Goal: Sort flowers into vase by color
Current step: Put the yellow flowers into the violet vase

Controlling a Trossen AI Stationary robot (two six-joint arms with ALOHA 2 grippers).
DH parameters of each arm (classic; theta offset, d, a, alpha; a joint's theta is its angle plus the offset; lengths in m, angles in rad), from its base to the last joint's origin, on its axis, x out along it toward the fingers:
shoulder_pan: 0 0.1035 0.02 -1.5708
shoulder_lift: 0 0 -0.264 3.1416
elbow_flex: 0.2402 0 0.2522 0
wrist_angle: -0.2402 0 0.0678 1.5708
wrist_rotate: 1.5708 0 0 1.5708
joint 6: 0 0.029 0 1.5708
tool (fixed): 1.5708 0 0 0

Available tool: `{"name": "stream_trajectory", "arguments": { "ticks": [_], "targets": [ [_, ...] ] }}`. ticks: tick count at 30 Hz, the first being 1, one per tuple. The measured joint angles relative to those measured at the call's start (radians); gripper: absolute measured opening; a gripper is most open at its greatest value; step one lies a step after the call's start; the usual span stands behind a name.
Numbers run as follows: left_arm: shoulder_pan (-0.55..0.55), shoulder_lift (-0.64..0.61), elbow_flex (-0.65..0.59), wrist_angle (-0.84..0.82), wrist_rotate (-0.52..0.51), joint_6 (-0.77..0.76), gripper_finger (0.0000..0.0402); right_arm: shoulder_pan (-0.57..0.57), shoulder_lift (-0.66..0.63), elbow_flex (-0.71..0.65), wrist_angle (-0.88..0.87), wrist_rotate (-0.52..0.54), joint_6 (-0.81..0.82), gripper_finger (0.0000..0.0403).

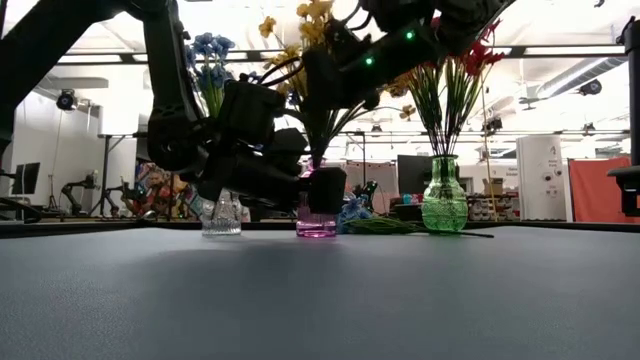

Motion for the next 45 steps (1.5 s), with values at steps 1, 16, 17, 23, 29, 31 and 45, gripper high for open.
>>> {"name": "stream_trajectory", "arguments": {
  "ticks": [1, 16, 17, 23, 29, 31, 45],
  "targets": [
    [0.000, 0.000, 0.000, 0.000, 0.001, 0.000, 0.0279, -0.001, 0.005, 0.000, 0.003, -0.004, 0.000, 0.0021],
    [0.000, 0.000, 0.000, 0.000, 0.001, 0.003, 0.0280, -0.006, 0.027, 0.002, 0.000, -0.007, 0.000, 0.0022],
    [0.000, 0.000, -0.001, 0.001, 0.001, 0.004, 0.0282, -0.006, 0.027, 0.002, 0.000, -0.007, 0.000, 0.0022],
    [-0.014, 0.005, -0.005, 0.006, -0.003, 0.022, 0.0314, -0.006, 0.024, 0.000, 0.004, -0.006, 0.007, 0.0026],
    [-0.016, 0.005, -0.006, 0.008, -0.003, 0.020, 0.0332, -0.006, 0.023, 0.000, 0.003, -0.006, 0.008, 0.0067],
    [-0.017, 0.005, -0.009, 0.010, -0.003, 0.019, 0.0333, -0.006, 0.023, 0.000, 0.003, -0.003, 0.012, 0.0088],
    [-0.058, -0.038, -0.029, -0.003, -0.063, 0.020, 0.0334, 0.007, 0.005, -0.001, -0.021, 0.001, 0.012, 0.0196]
  ]
}}
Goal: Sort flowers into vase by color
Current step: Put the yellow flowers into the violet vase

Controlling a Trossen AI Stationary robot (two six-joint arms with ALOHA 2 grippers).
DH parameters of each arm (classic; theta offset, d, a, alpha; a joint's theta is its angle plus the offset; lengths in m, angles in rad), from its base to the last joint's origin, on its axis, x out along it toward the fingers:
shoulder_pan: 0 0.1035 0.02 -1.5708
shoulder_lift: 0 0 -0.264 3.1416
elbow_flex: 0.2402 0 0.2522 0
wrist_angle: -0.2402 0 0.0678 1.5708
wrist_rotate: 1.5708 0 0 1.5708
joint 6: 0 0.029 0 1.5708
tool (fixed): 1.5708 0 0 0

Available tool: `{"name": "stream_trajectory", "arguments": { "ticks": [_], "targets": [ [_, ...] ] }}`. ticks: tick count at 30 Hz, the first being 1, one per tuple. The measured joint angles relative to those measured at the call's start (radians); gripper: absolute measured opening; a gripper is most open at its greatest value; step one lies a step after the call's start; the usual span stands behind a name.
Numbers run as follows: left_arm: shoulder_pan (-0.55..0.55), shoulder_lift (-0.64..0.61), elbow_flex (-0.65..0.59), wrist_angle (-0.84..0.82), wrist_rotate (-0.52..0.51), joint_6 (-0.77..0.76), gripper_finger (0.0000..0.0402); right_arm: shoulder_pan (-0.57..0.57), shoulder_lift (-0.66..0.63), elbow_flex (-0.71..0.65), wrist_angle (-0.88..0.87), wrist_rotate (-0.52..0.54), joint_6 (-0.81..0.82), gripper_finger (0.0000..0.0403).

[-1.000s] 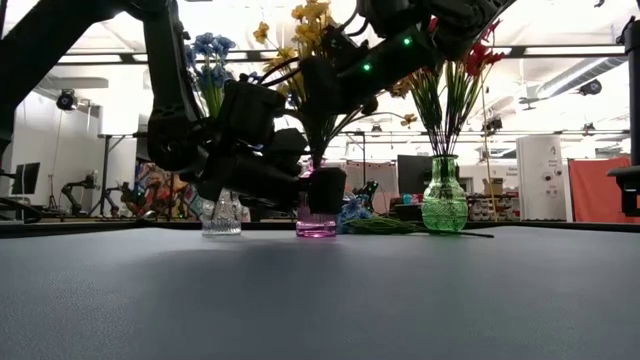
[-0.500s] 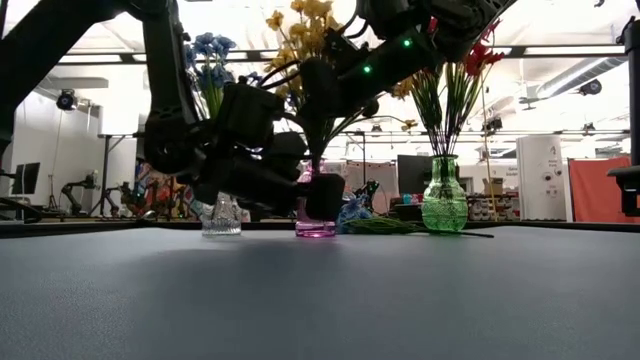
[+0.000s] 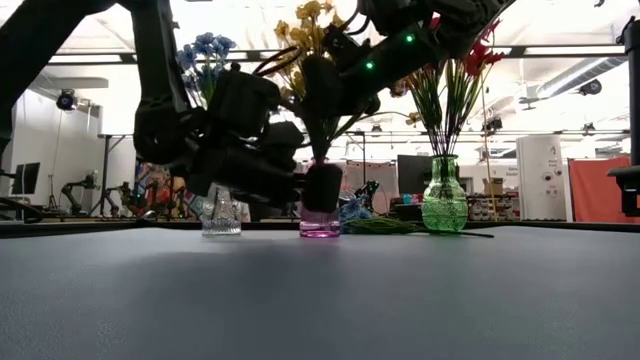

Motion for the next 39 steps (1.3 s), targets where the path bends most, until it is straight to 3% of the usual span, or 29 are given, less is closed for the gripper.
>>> {"name": "stream_trajectory", "arguments": {
  "ticks": [18, 23, 26, 39],
  "targets": [
    [-0.024, -0.005, -0.006, -0.020, -0.023, 0.011, 0.0334, 0.028, -0.008, 0.005, -0.034, 0.002, 0.010, 0.0249],
    [-0.037, -0.015, -0.006, -0.048, -0.096, 0.059, 0.0334, 0.029, -0.025, 0.006, -0.075, 0.022, 0.026, 0.0261],
    [-0.051, -0.018, -0.007, -0.048, -0.140, 0.090, 0.0334, 0.032, -0.035, 0.006, -0.095, 0.026, 0.037, 0.0266],
    [-0.066, -0.034, -0.012, -0.052, -0.149, 0.094, 0.0334, 0.062, -0.056, 0.006, -0.128, 0.027, 0.042, 0.0271]
  ]
}}
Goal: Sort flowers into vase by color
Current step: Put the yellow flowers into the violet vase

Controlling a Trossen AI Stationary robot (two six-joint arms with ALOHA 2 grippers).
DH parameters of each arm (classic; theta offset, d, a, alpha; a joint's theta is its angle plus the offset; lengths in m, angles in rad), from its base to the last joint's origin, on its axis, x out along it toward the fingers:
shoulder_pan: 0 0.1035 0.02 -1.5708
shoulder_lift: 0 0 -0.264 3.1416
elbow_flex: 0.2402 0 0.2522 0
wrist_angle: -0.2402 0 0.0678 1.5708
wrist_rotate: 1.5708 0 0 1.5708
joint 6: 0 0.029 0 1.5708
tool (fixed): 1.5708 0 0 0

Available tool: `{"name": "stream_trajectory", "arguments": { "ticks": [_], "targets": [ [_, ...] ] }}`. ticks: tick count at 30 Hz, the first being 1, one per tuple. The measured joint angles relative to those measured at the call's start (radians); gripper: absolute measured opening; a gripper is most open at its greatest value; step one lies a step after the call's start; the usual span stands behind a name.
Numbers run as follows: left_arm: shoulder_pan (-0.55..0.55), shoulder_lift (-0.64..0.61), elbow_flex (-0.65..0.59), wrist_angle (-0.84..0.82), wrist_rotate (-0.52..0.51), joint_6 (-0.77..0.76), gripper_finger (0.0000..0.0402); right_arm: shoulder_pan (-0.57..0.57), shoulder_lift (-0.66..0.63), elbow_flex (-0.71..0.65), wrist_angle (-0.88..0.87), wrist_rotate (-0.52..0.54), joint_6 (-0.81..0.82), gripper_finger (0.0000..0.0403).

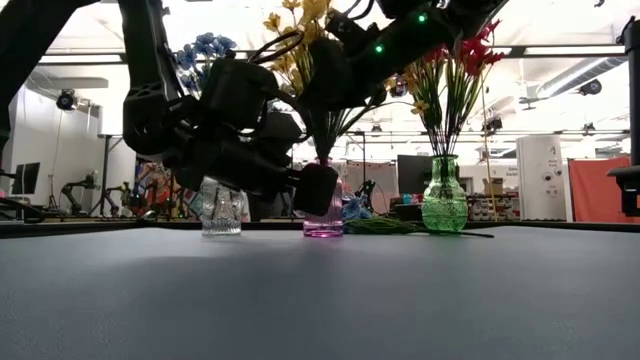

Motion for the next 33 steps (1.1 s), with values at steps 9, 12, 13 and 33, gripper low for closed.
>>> {"name": "stream_trajectory", "arguments": {
  "ticks": [9, 12, 13, 33],
  "targets": [
    [-0.004, -0.040, 0.000, -0.033, -0.002, 0.045, 0.0334, 0.000, -0.012, 0.000, -0.006, 0.000, 0.008, 0.0288],
    [-0.006, -0.044, -0.002, -0.035, -0.003, 0.048, 0.0334, 0.000, -0.012, 0.000, -0.019, 0.000, 0.013, 0.0295],
    [-0.006, -0.045, -0.003, -0.035, -0.003, 0.048, 0.0334, 0.000, -0.012, 0.000, -0.025, -0.001, 0.015, 0.0298],
    [-0.009, -0.061, -0.006, -0.037, -0.019, 0.071, 0.0334, 0.013, -0.013, 0.000, -0.147, -0.007, -0.104, 0.0307]
  ]
}}
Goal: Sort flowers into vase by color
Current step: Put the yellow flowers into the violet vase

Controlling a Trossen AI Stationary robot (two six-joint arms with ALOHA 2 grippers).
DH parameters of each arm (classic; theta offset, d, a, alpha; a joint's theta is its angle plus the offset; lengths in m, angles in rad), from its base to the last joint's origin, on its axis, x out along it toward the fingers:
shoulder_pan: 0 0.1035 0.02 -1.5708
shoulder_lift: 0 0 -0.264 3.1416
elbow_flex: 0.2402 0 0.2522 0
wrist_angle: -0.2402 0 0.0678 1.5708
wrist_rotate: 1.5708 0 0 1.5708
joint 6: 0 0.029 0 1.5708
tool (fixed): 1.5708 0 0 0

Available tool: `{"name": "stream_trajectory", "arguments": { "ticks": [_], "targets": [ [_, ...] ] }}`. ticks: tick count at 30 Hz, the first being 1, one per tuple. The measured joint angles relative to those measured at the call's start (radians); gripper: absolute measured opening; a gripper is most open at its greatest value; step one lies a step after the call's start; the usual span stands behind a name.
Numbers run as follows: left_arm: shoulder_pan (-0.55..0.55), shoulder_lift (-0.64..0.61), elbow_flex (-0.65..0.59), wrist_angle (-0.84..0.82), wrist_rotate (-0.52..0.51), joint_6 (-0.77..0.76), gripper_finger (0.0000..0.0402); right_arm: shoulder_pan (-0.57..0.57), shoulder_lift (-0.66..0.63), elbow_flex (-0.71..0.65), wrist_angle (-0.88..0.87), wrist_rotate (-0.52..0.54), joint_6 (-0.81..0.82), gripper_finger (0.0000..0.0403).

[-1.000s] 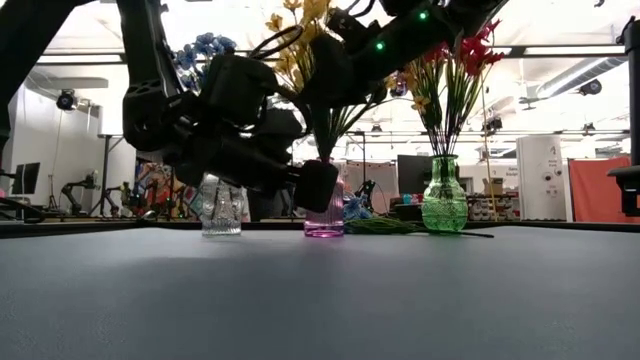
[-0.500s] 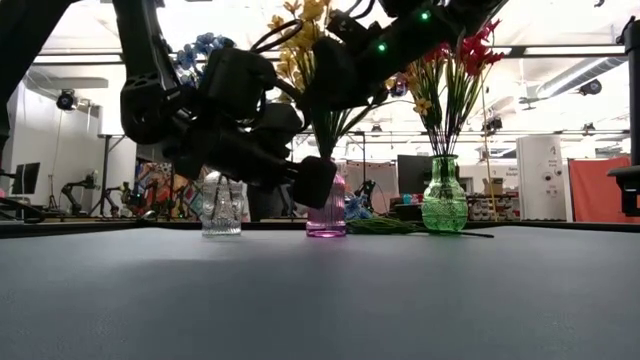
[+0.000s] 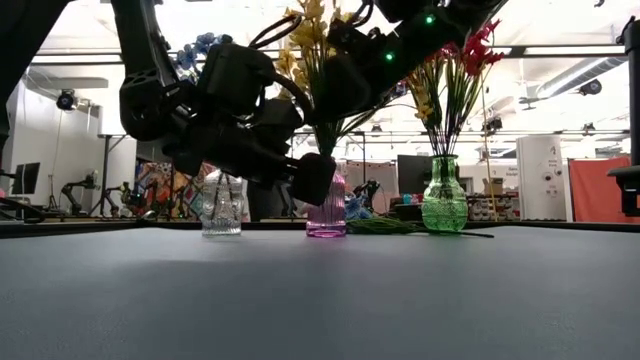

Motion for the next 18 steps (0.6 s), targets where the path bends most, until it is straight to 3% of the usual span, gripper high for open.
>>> {"name": "stream_trajectory", "arguments": {
  "ticks": [18],
  "targets": [
    [-0.001, -0.003, 0.000, -0.024, -0.006, 0.003, 0.0334, 0.000, -0.035, 0.000, -0.053, -0.002, 0.094, 0.0304]
  ]
}}
